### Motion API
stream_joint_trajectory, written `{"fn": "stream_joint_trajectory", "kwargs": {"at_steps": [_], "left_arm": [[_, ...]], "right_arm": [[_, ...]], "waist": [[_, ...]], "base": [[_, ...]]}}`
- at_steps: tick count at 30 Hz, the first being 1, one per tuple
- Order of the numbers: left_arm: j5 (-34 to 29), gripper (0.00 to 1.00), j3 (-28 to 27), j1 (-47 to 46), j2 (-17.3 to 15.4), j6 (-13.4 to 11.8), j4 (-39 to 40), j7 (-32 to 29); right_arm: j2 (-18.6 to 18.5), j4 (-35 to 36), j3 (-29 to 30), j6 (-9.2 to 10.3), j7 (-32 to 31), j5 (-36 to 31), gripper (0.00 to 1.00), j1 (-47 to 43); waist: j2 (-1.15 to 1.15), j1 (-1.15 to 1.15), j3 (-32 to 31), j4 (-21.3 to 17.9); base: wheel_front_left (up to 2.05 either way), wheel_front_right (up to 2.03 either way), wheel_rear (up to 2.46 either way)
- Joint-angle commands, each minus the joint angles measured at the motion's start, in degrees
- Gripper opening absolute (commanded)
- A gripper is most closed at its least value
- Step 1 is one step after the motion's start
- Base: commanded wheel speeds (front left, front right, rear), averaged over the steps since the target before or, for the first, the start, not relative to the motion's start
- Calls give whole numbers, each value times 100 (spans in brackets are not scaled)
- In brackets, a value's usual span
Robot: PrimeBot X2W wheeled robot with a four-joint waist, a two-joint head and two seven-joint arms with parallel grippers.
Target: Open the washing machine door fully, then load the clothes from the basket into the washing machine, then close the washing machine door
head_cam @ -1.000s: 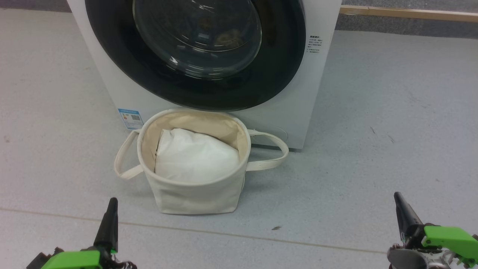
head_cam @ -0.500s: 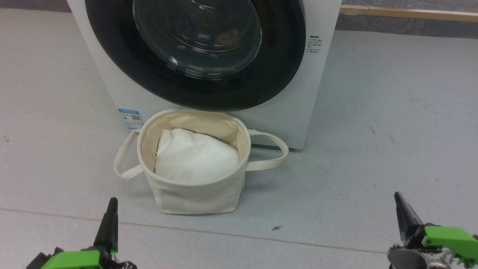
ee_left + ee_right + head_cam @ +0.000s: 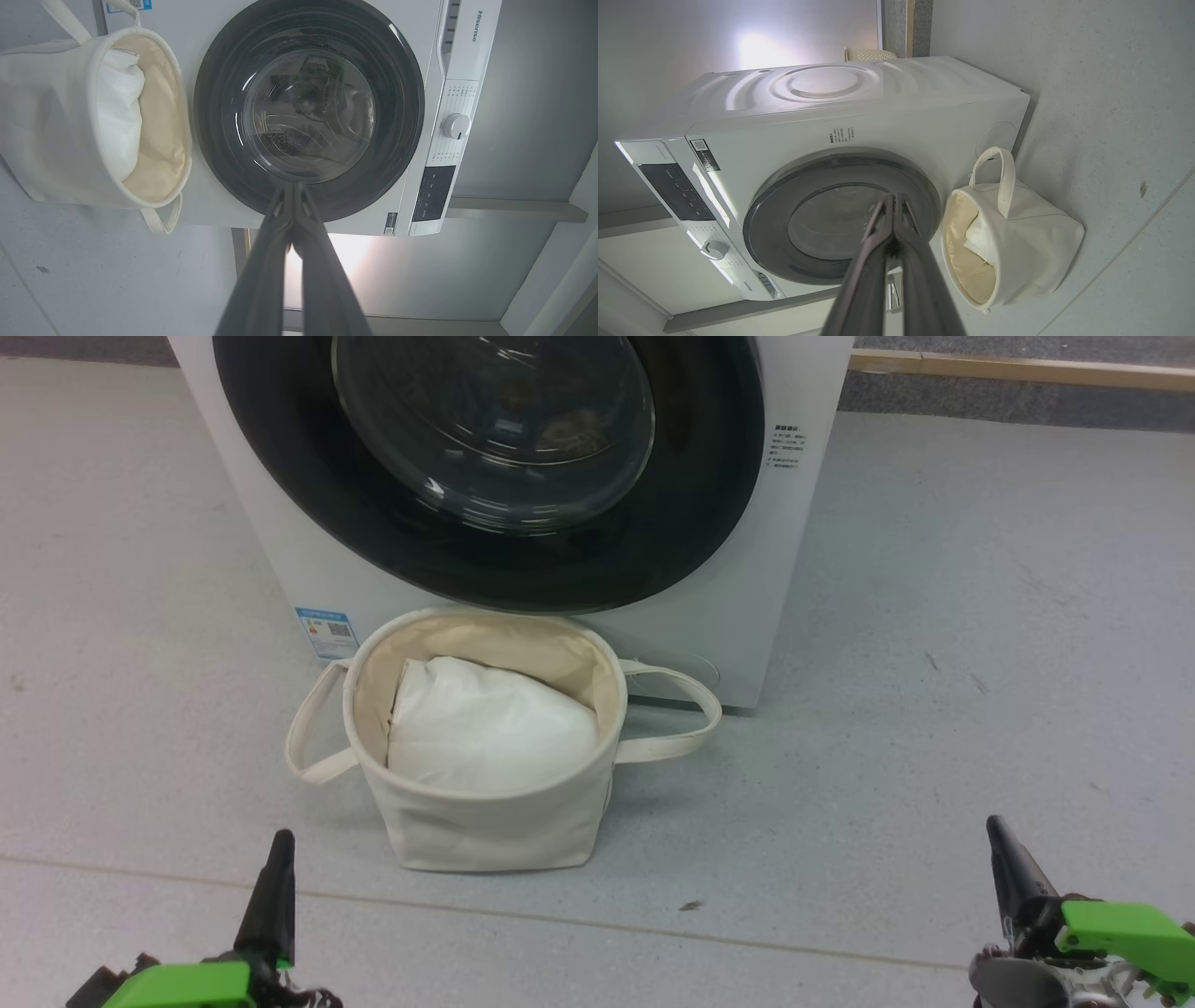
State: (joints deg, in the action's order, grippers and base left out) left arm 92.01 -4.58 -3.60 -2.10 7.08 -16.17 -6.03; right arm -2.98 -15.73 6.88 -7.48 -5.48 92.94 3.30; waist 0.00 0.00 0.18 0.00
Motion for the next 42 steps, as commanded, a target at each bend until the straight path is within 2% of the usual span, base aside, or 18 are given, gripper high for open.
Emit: {"fn": "stream_joint_trajectory", "kwargs": {"at_steps": [1, 42], "left_arm": [[17, 0, -193, -259, -77, 41, 212, -45], [18, 0, -193, -259, -77, 41, 212, -45]], "right_arm": [[-36, 173, -97, -1, -52, -27, 0, 283], [-15, 172, -67, -1, -77, -53, 0, 285]], "waist": [[0, 0, 0, 0], [0, 0, 0, 0]], "base": [[0, 0, 0], [0, 0, 0]]}}
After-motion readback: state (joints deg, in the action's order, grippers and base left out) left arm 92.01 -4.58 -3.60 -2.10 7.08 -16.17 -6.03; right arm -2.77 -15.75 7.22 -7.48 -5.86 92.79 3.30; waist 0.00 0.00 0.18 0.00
